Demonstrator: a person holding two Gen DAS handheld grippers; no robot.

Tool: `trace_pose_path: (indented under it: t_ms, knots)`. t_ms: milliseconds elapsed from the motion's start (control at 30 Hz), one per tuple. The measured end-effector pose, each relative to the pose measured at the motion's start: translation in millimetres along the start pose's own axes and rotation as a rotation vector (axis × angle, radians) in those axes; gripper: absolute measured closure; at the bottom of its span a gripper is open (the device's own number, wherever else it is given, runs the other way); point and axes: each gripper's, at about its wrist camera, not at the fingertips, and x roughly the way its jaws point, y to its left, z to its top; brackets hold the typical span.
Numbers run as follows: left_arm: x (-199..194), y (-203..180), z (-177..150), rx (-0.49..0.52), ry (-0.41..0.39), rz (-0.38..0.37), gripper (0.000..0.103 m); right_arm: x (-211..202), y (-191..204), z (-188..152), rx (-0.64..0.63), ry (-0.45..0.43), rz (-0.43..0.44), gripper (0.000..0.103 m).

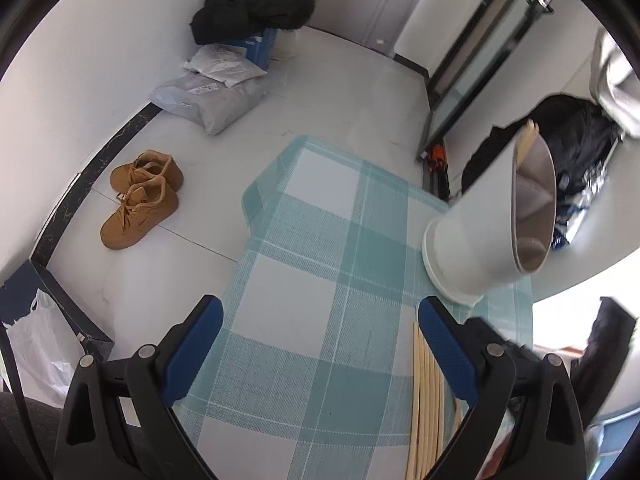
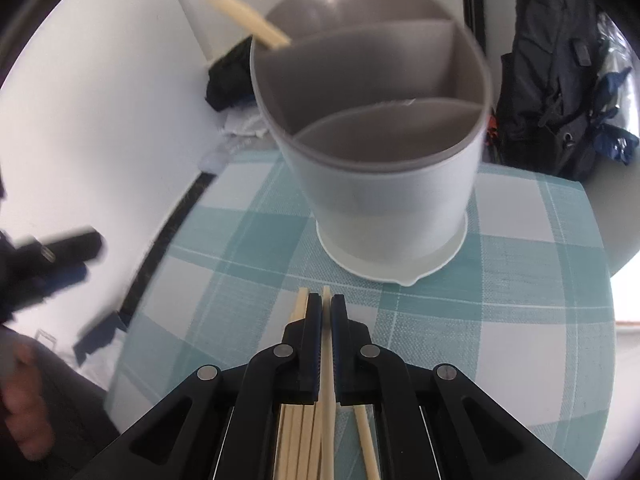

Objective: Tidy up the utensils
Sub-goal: 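Lift the chopstick with the right gripper while the left gripper grasps one from the pile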

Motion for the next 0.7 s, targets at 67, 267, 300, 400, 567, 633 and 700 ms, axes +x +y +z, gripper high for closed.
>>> trace_pose_path:
  t_ms: [67, 267, 300, 400, 567, 633, 700]
  knots:
    - [8, -7, -7, 0.042, 0.054, -0.031, 0.007, -14, -8, 2, 0.029, -0.029, 0.027, 0.099]
    - [30, -32, -36, 0.146, 0.178, -0.032, 0.007, -54, -34, 9, 0.149, -0.117, 0.123, 0.099]
    - [33, -36, -42, 0.165, 0.188, -0.023, 0.007, -61, -40, 7, 0.164, -0.135, 0.13, 0.099]
    - [42, -51, -59, 0.244, 0.223, 0.007, 0.007, -77, -61, -4, 0.235, -0.193, 0.159, 0.099]
    - [50, -62, -70, 0.312, 0.258, 0.06, 0.007, -88, -70, 0, 0.283, -0.231, 0.137, 0.099]
    - [53, -64, -71, 0.325, 0.267, 0.071, 0.008, -97, -75, -4, 0.291, -0.249, 0.123, 0.099]
    - [55, -68, -71, 0.354, 0.261, 0.12, 0.007, -103, -80, -7, 0.296, -0.259, 0.117, 0.099]
